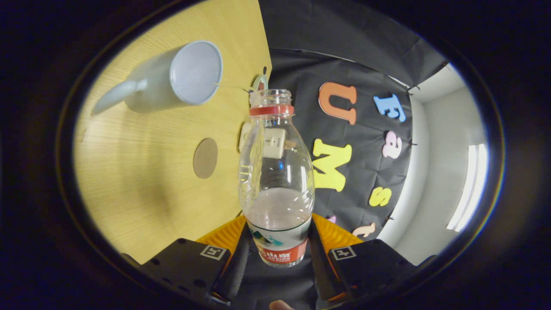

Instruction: Take the bottle from table, then pour the juice into the cup, finally place the bottle on the coaster

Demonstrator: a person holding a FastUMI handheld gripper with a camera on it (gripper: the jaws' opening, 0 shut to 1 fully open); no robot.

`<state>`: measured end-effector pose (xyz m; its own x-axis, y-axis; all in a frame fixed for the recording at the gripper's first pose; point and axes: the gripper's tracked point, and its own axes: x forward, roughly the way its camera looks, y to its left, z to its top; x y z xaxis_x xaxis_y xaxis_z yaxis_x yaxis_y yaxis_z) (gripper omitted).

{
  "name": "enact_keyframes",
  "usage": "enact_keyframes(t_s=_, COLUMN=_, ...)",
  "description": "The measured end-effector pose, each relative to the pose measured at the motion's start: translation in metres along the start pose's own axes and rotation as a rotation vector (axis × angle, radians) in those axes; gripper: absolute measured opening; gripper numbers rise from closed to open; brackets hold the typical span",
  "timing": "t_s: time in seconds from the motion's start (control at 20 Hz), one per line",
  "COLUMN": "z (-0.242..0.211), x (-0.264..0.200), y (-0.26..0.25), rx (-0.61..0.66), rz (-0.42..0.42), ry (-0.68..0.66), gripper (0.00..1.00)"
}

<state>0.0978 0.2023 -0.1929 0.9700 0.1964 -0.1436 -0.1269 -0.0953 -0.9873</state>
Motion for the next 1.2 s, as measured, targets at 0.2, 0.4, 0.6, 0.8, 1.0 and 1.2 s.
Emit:
enact_keyframes(t_s=0.2, z=-0.001, x=0.001, y=-0.005, rx=-0.005, rz=-0.002, ry=0.004, gripper=0.73)
enact_keyframes(t_s=0.4, z=-0.002, x=0.0, y=-0.008, rx=-0.015, rz=-0.004, ry=0.006, gripper=0.73)
enact_keyframes(t_s=0.6, z=-0.002, x=0.0, y=-0.013, rx=-0.025, rz=-0.013, ry=0.006, gripper=0.73)
enact_keyframes(t_s=0.8, z=-0.002, x=0.0, y=-0.017, rx=-0.044, rz=-0.022, ry=0.003, gripper=0.74)
enact_keyframes(t_s=1.0, z=-0.001, x=0.0, y=-0.02, rx=-0.054, rz=-0.025, ry=0.001, gripper=0.73)
enact_keyframes(t_s=1.2, z=-0.001, x=-0.001, y=-0.022, rx=-0.066, rz=-0.028, ry=0.0, gripper=0.73)
